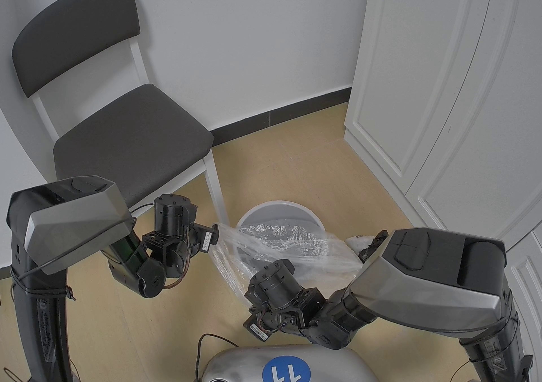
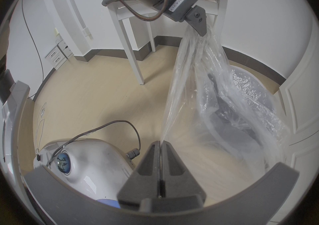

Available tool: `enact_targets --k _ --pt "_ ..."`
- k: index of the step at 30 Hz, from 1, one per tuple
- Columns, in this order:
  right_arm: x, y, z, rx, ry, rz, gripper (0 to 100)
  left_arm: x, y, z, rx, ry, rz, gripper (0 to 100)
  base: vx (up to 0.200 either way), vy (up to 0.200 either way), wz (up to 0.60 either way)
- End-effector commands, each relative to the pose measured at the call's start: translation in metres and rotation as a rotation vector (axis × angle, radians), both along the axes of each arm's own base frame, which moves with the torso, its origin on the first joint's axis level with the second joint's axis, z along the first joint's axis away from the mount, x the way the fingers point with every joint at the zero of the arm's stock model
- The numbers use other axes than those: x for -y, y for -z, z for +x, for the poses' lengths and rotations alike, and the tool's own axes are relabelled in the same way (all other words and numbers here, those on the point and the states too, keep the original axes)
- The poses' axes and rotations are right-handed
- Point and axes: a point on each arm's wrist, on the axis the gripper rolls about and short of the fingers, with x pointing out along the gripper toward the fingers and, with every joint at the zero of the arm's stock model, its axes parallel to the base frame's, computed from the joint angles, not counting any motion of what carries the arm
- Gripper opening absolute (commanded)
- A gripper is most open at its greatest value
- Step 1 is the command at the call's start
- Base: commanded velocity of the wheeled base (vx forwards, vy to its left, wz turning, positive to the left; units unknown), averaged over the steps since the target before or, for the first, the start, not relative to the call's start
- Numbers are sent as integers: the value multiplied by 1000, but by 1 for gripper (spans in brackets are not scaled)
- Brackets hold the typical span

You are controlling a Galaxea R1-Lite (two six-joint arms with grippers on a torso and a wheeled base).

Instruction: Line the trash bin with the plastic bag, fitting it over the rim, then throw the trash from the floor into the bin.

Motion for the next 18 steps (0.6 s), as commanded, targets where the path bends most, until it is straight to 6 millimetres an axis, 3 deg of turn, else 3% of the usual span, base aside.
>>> enact_targets --k 1,5,7,12,13,18 --pt "-2 -7 0 12 -4 14 0 -5 -2 3 13 -11 3 100 0 0 0" --pt "-3 0 4 9 1 8 0 -5 -1 3 15 -11 2 100 0 0 0" --pt "-8 18 18 10 21 11 0 -4 0 2 11 -7 5 100 0 0 0" --pt "-14 32 42 48 77 16 0 -2 2 2 9 -3 4 100 0 0 0" --pt "-15 31 45 54 82 21 100 -2 1 2 11 -3 4 100 0 0 0" --pt "-15 26 45 62 80 30 100 -2 -1 3 32 -4 -3 100 0 0 0"
